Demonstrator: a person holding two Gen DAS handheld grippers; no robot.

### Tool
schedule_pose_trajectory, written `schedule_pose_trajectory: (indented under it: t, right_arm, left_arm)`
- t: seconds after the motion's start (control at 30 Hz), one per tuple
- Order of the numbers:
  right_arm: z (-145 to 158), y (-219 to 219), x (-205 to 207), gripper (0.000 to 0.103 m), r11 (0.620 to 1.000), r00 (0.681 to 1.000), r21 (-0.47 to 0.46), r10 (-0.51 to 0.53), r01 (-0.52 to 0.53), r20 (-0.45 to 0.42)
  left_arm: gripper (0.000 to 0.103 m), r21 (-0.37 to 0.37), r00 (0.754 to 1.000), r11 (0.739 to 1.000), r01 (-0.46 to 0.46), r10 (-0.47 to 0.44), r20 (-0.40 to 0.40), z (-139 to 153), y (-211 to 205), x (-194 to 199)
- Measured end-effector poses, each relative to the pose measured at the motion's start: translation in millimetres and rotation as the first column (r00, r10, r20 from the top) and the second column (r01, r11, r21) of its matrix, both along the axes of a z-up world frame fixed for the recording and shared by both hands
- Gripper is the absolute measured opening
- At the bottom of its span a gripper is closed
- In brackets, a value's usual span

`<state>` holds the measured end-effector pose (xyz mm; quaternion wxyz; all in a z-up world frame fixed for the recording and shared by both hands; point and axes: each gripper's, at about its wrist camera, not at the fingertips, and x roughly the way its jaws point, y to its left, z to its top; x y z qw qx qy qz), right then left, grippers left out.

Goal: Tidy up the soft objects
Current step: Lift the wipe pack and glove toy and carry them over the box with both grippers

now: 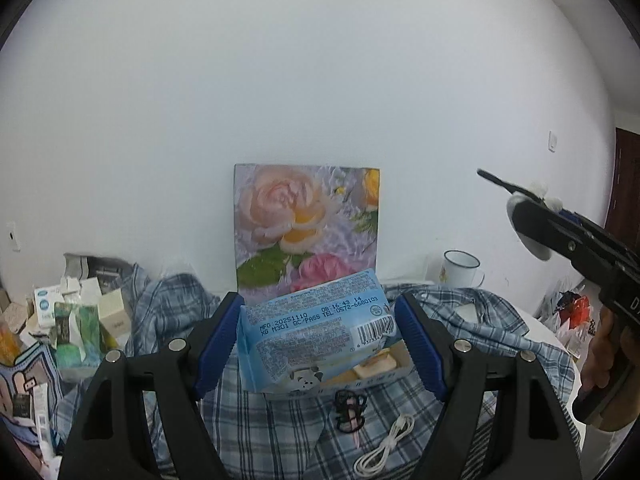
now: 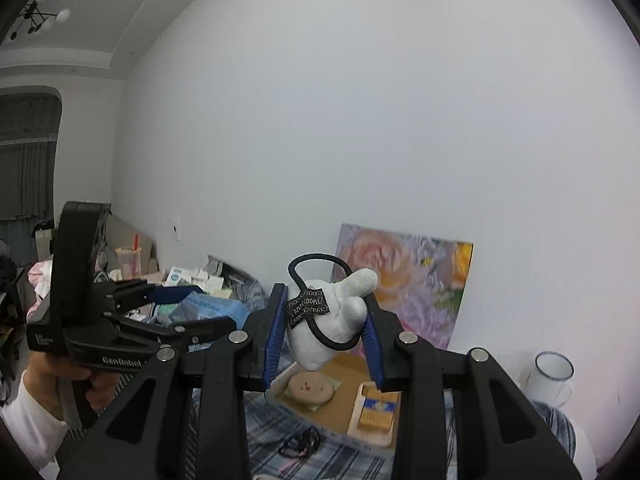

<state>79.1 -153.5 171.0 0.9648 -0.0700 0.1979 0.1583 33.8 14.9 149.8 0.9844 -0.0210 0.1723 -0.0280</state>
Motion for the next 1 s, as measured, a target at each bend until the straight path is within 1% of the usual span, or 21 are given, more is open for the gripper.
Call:
schedule_pose_trajectory:
  t: [0.37,0.47,0.6,0.77,0.93,1.0]
  right_arm:
    - [31.5,9.6,20.3,0.034,0.999,0.997,0.035,0.006,-0.009,0.082]
    - [36.4,9.3,29.6,0.034,0.998,0.996,0.057,0.006,-0.011,0.092]
    - [39.1,8.1,39.2,0.034,0.998,0.995,0.068,-0.004,-0.002,0.096]
    - [34.7,3.0,53.5,0.034,0.997,0.996,0.079,-0.019,0.012,0.084]
    - [19.4,-0.1,66.7,0.034,0.997,0.998,0.076,-0.036,0.032,0.053]
    - [11.8,-2.4,72.3,0.034,0.997,0.998,0.072,-0.042,0.039,0.043]
  left_arm:
    - [0.079,0.013,0.998,1.000,0.025,-0.026,0.059,38.5,-8.1,17.5]
    - [0.079,0.010,0.996,0.999,0.034,-0.034,0.076,49.4,-9.7,25.6]
    - [0.079,0.016,0.996,0.999,0.042,-0.043,0.076,57.4,-10.7,40.2]
    - [0.079,0.023,0.997,0.999,0.044,-0.045,0.063,57.0,-10.9,57.9]
    - [0.079,0.008,0.998,0.999,0.038,-0.039,0.047,54.6,-7.0,78.6]
    - [0.079,0.016,0.999,1.000,0.023,-0.024,0.041,50.0,-5.2,87.8]
